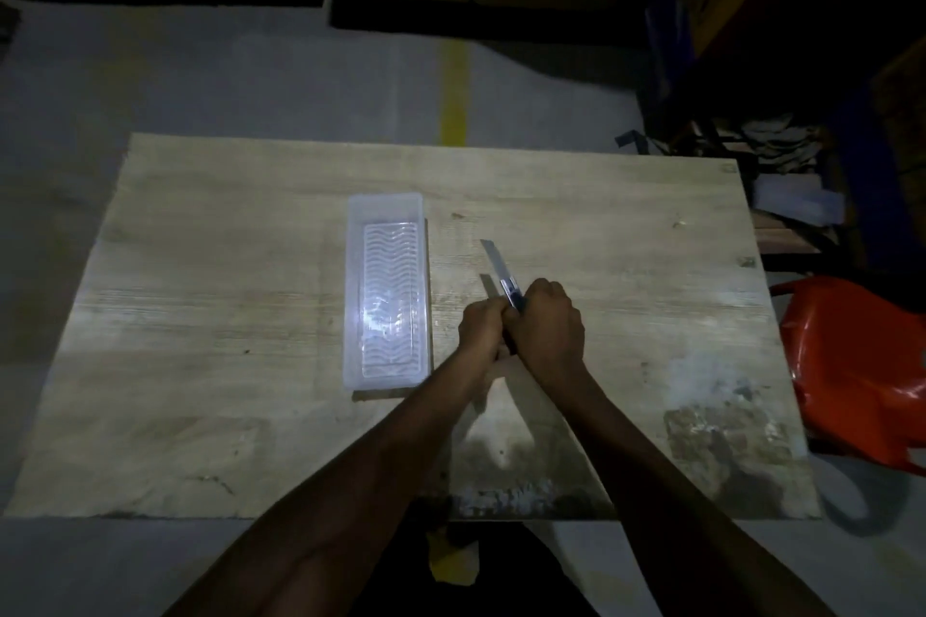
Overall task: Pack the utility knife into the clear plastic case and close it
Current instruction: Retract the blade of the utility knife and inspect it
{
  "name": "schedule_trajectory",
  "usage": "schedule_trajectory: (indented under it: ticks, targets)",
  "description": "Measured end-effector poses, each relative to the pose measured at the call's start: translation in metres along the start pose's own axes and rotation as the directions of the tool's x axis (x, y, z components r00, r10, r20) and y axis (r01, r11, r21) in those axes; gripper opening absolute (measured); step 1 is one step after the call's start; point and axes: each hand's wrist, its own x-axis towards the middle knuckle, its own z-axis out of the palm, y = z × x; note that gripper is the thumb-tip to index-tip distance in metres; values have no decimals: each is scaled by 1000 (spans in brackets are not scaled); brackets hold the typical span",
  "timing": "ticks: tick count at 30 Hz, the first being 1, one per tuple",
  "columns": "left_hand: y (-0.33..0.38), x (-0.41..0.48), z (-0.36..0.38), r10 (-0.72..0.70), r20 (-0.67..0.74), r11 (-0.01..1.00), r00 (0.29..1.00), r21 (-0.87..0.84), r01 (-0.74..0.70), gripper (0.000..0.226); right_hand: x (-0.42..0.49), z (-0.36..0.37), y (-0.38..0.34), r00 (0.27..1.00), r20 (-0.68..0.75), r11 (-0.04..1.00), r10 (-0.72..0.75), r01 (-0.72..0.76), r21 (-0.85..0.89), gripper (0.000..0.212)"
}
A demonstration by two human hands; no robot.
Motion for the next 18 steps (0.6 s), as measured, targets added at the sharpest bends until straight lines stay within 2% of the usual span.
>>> schedule_trajectory:
  ticks: [2,7,12,14,16,18]
  targets:
    - [10,-21,-6,57,22,997,998,-48,-56,36,-13,-23,-8,997,-55,999,-47,48,19,29]
    - [33,-78,-28,207,187,978,960,-79,-195,34,-49,-74,-30,980,-166,990,-111,124,70,25]
    - [52,-122,-38,353,196,936,915,-62,-348,30,-73,-112,-47,960,-232,967,-158,198,159,20]
    - [55,-132,-41,392,173,920,904,-54,-388,31,-78,-119,-52,963,-220,956,-158,205,208,21]
    - [57,-137,-43,419,150,908,895,-53,-416,31,-80,-124,-55,980,-161,919,-115,166,358,26]
    - [60,-141,-44,442,131,897,888,-59,-438,29,-78,-131,-56,1000,7,817,-30,20,576,32]
